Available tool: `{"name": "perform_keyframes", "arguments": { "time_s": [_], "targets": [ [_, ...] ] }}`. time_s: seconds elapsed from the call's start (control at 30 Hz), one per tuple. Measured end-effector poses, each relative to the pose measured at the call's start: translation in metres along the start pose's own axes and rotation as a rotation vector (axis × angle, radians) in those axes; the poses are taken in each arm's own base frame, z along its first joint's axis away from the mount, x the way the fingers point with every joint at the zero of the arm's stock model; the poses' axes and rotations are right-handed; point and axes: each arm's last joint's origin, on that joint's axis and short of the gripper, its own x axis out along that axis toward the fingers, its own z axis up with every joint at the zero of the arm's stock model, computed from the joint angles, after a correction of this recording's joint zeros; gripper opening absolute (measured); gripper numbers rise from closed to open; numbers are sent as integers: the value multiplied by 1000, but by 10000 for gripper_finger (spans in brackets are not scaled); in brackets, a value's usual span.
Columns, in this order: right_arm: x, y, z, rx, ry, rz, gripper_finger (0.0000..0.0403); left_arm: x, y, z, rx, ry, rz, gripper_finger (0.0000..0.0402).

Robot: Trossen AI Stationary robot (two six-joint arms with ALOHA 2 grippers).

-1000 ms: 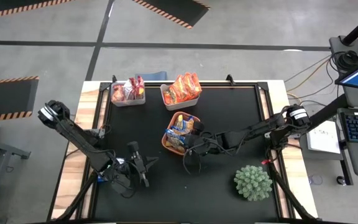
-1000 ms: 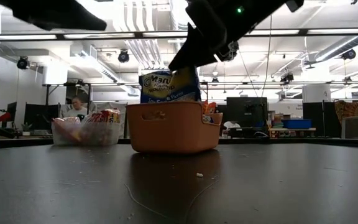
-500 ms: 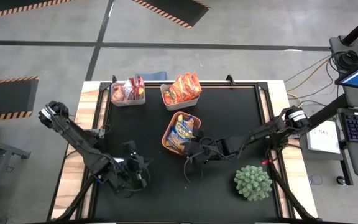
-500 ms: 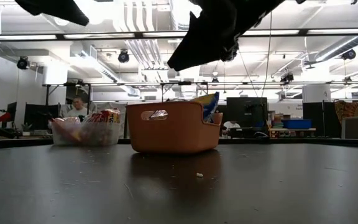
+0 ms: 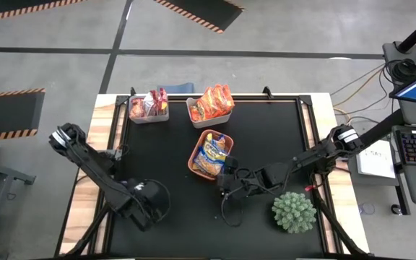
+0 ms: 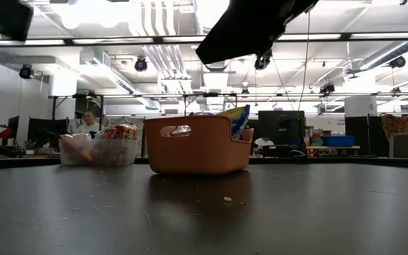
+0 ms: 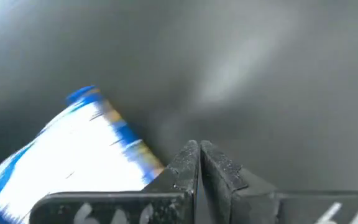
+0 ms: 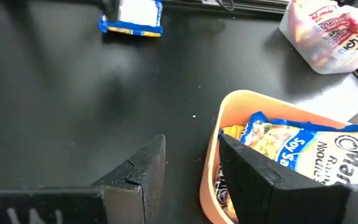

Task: Sort Maruchan noodles
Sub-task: Put the blue bag into the orange bin

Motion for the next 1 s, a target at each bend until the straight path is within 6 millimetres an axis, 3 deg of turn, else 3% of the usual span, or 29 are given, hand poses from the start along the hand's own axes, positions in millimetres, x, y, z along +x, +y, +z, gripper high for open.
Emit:
{"name": "perform_keyframes", "arguments": {
  "time_s": [0.17,0.27,0.73,1.0],
  "targets": [
    [0,0,0,-5,-1,-4,137,15,13,-5,-139,49,280,1],
    [0,0,0,-5,-1,-4,138,21,14,-5,-152,40,354,15],
    [0,0,0,-4,-1,-4,135,49,3,-9,-143,30,417,198],
    [0,-1,0,3,-1,-4,134,57,-5,-9,-137,-20,353,232]
  ]
}}
